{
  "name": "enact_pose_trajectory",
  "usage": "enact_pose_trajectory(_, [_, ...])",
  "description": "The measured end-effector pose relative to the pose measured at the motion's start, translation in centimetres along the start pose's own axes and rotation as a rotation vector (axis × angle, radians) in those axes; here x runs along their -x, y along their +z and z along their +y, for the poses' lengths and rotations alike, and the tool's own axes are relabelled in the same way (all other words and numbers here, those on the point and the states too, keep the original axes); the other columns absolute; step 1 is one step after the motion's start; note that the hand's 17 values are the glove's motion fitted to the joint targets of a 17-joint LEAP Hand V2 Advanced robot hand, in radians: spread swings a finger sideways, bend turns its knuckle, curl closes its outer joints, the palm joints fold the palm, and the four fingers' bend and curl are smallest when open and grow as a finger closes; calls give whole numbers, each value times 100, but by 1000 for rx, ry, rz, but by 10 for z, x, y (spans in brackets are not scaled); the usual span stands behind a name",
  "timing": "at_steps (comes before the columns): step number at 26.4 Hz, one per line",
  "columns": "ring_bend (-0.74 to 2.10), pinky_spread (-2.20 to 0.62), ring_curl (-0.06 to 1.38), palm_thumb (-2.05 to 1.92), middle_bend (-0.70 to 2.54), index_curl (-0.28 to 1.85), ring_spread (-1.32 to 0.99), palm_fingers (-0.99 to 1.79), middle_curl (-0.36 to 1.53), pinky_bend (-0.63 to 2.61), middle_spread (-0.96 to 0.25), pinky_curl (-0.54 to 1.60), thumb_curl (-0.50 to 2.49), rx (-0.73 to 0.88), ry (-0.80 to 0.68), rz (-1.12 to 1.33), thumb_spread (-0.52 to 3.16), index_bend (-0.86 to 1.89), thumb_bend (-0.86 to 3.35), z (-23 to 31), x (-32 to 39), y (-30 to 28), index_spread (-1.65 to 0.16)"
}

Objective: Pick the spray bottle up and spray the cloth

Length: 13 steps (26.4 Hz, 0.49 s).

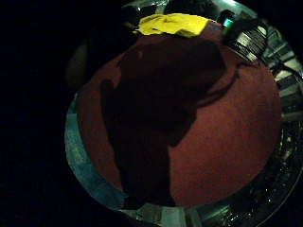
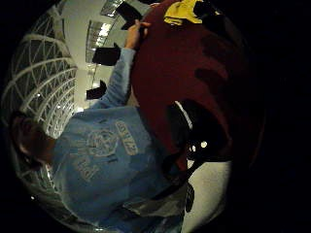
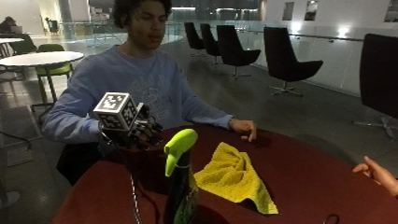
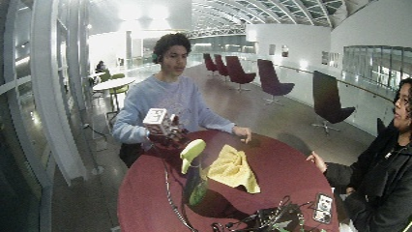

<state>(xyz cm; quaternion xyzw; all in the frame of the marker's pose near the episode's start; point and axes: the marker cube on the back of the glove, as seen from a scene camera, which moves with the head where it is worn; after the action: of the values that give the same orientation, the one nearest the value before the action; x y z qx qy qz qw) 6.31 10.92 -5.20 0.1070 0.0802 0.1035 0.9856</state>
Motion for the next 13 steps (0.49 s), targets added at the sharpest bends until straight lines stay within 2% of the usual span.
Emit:
enact_pose_trajectory(6, [28,23,18,63,24,33,8,52,31,23,3,28,27,-197,69,-147,120,13,16,-6,-24,-17,-37])
enact_pose_trajectory(9, [40,23,22,63,26,28,7,58,33,24,2,29,28,-344,108,-331,120,4,14,-21,-33,-26,-37])
enact_pose_trajectory(13, [41,23,25,64,28,26,6,53,35,30,1,32,28,-589,160,-643,118,4,11,-42,-46,-41,-37])
